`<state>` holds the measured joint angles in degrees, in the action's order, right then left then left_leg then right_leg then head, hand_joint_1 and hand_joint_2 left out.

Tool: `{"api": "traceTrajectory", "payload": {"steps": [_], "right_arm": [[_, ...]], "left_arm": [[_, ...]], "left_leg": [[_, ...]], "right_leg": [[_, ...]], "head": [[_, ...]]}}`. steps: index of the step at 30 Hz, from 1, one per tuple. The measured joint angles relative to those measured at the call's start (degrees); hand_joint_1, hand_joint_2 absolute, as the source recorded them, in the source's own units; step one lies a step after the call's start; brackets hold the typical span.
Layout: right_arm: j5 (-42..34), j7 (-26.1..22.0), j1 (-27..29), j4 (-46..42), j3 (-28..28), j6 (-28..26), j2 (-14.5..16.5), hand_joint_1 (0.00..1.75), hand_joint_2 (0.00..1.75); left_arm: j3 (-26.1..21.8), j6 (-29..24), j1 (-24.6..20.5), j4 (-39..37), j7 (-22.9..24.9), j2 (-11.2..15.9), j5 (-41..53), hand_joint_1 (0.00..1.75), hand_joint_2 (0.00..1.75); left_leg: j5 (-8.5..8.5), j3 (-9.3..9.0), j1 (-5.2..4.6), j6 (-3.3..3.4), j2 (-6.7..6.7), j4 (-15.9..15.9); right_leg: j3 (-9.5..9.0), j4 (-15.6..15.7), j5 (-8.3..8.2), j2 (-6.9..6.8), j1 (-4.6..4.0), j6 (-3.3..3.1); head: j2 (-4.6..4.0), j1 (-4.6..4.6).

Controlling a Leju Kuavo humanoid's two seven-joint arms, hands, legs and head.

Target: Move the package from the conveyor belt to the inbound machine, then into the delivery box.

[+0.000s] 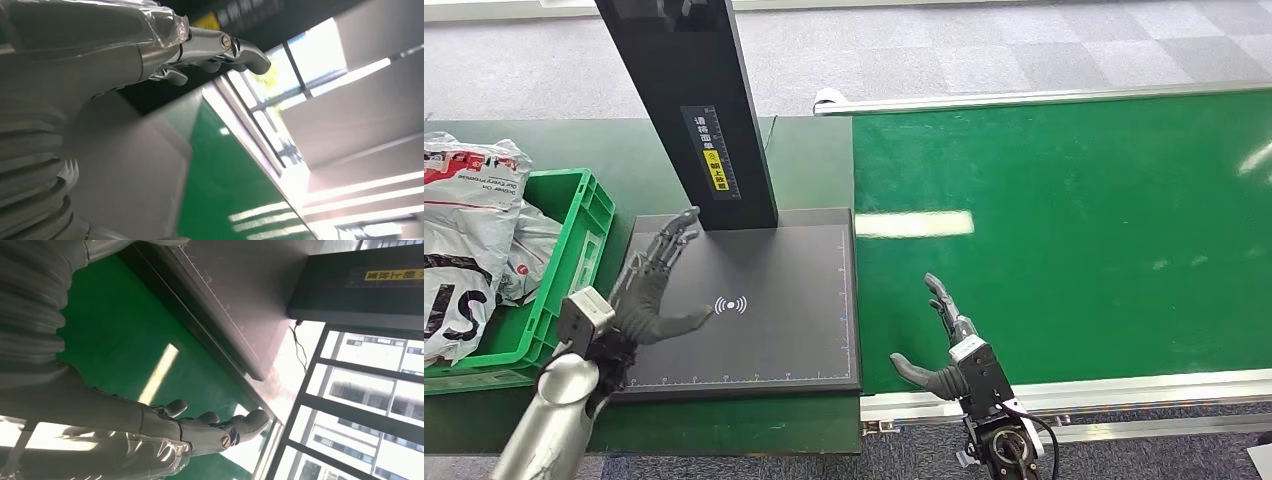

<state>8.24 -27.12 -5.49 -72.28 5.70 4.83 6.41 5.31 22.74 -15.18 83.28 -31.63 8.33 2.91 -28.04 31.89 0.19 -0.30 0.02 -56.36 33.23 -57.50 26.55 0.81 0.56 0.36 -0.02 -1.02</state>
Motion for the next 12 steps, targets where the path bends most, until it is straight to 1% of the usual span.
{"api": "traceTrajectory", "payload": {"steps": [3, 6, 8, 11, 12], "right_arm": [[-0.31, 0.57, 0.46, 0.0, 0.0, 0.39, 0.01, 0.0, 1.75], [-0.61, 0.87, 0.71, 0.03, 0.0, 0.54, 0.08, 0.0, 1.75], [-0.76, 0.92, 0.89, 0.04, 0.0, 0.59, 0.11, 0.0, 1.75], [-1.22, 1.14, 1.14, 0.07, -0.02, 1.05, 0.24, 0.0, 1.75], [-1.34, 1.2, 1.19, 0.08, -0.03, 1.19, 0.27, 0.0, 1.75]], "left_arm": [[1.26, 1.23, 3.84, 1.77, -1.0, -3.06, -4.89, 0.0, 1.75], [2.03, -0.91, 7.81, 2.95, -2.62, -6.72, -6.0, 0.0, 1.75], [2.46, -1.76, 9.87, 3.47, -3.21, -8.64, -5.97, 0.0, 1.75], [2.71, -2.29, 11.82, 3.72, -2.08, -10.92, -7.86, 0.0, 1.75], [2.72, -2.45, 12.11, 3.7, -1.69, -11.28, -8.32, 0.0, 1.75]], "left_leg": [[-0.02, -0.01, 0.0, 0.01, 0.0, 0.0], [-0.02, -0.03, 0.01, 0.01, 0.0, 0.0], [-0.02, -0.03, 0.02, 0.0, -0.01, 0.0], [-0.02, -0.03, 0.02, 0.0, -0.02, 0.0], [-0.02, -0.03, 0.02, 0.0, -0.02, 0.0]], "right_leg": [[-0.02, 0.01, 0.0, 0.0, 0.0, 0.0], [-0.02, 0.01, 0.0, 0.0, 0.0, 0.0], [-0.03, 0.0, 0.0, -0.01, -0.01, 0.0], [-0.05, 0.0, 0.0, -0.02, -0.01, 0.0], [-0.05, 0.0, 0.0, -0.02, -0.01, 0.0]], "head": [[0.0, -0.01], [0.0, -0.01], [0.0, -0.01], [0.0, -0.02], [0.0, -0.03]]}}
